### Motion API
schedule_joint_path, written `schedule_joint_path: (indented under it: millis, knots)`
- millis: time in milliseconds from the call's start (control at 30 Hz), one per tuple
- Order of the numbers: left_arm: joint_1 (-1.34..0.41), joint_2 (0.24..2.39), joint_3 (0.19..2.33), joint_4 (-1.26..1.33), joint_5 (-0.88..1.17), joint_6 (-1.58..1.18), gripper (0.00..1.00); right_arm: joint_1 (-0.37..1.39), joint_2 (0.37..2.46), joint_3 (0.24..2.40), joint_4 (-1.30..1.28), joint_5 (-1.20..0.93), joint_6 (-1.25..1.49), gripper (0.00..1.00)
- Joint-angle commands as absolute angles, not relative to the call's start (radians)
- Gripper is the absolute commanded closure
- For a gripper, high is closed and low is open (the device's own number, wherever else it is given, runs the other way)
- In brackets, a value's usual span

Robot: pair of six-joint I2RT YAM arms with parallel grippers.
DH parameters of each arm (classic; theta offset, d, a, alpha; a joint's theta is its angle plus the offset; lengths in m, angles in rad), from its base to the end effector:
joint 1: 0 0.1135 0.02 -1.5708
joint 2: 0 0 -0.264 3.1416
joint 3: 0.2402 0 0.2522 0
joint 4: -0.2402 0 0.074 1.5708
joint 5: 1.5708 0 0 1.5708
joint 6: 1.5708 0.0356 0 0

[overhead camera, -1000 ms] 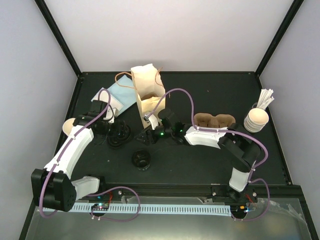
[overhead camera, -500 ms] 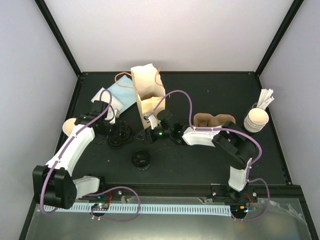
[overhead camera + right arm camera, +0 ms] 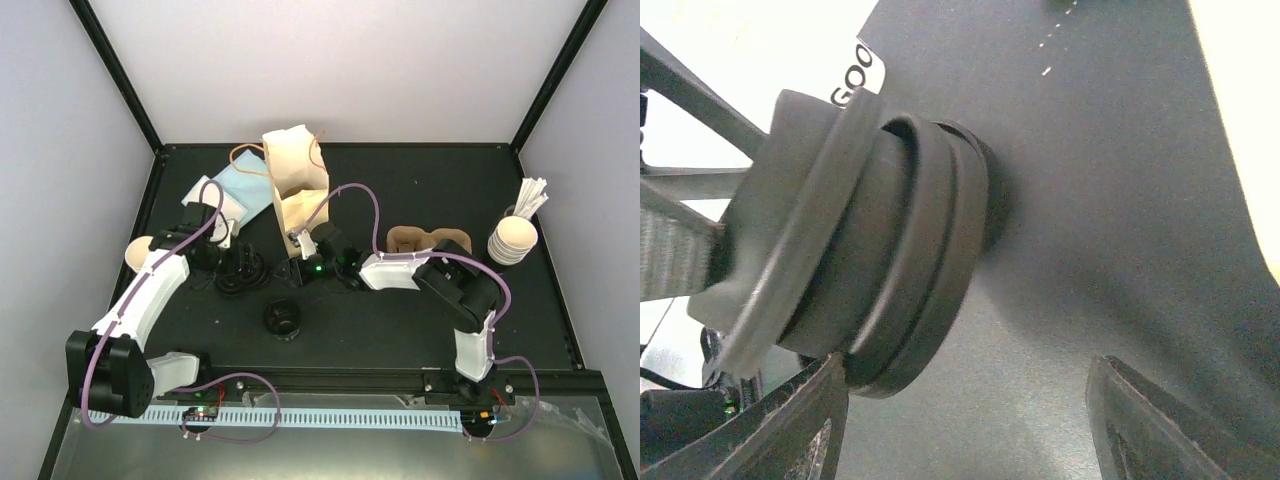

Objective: Pack the takeout coffee

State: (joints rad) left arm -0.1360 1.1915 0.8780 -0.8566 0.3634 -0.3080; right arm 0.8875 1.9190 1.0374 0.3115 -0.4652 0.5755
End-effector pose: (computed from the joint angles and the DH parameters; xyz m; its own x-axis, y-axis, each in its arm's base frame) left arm 0.2119 -0.0418 0.2415 -0.9494 -0.1561 -0.2725 -0.0249 0.9024 -0.4301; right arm 0.2409 0.3212 0.1536 -0.7928 -0.2034 -0.5745 -0.5960 0.4555 0.6613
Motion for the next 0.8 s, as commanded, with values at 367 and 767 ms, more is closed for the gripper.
schedule_joint_path:
  millis: [367,767]
  knots:
    - [-0.131,1.249,0.848,-0.762,0.436,-0.313,0.32,0.865,1.957,1.032,0.284,-0.366,0.61,0.33]
    - [-0.222,1.117,0.864,-0.858,0.307,-0.314,0.31,0.862,1.744,0.897,0.284,-0.35,0.485,0.29]
